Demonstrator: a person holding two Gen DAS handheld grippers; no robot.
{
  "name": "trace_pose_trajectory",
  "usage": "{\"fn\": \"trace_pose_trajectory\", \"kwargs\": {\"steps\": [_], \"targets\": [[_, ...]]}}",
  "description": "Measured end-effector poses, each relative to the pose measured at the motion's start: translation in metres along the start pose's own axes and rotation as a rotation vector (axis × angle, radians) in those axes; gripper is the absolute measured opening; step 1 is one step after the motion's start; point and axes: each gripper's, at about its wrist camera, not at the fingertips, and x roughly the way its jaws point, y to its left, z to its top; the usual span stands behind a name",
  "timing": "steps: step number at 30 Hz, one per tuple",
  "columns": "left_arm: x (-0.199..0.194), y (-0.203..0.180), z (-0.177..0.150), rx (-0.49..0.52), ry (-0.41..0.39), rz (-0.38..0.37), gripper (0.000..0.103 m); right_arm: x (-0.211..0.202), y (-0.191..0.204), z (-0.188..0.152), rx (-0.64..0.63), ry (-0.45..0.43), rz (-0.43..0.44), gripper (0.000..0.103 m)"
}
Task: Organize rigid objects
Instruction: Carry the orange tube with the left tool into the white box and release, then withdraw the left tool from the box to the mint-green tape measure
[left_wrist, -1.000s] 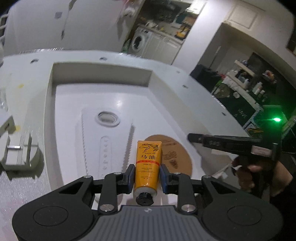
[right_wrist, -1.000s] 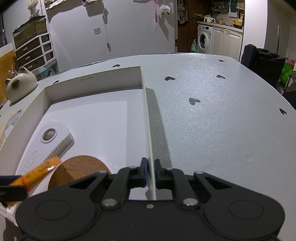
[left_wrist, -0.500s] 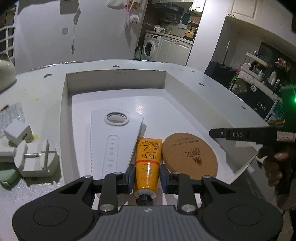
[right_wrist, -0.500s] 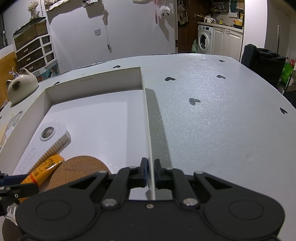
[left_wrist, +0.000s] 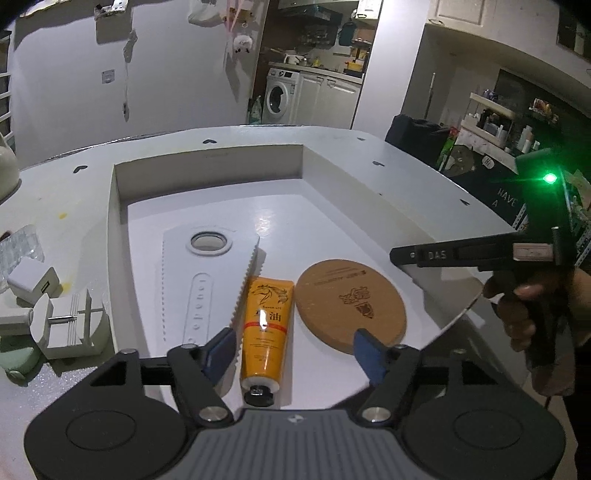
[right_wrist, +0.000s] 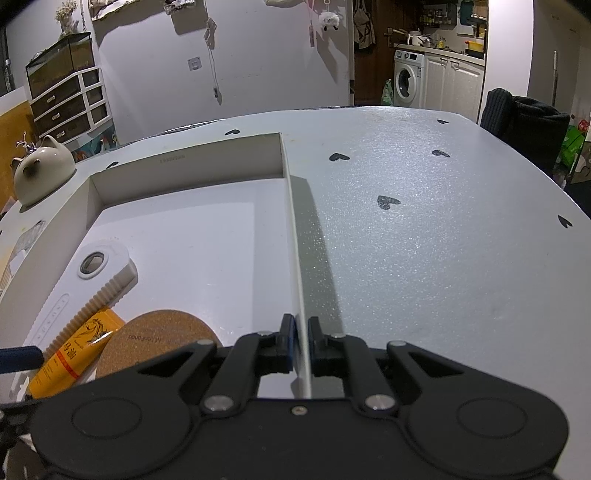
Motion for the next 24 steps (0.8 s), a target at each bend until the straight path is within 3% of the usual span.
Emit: {"fn": "trace_pose_trajectory", "kwargs": {"steps": [6,11,24], "targets": [[-0.014,-0.003,0.001,0.003,-0.021,-0.017,0.083,0.0,0.0,0.0,0.0,0.0,0.0,0.009],[-0.03,-0.006,0.001,0.029,-0.057,-0.025,0.099,0.0,0.0,0.0,-0.001,0.0,0.0,0.009],[-0.074,0.008,-0.005,0.053,-0.159,0.001,0.103,0.0,0.001,0.0,-0.001,0.0,0.0,0.009]]}}
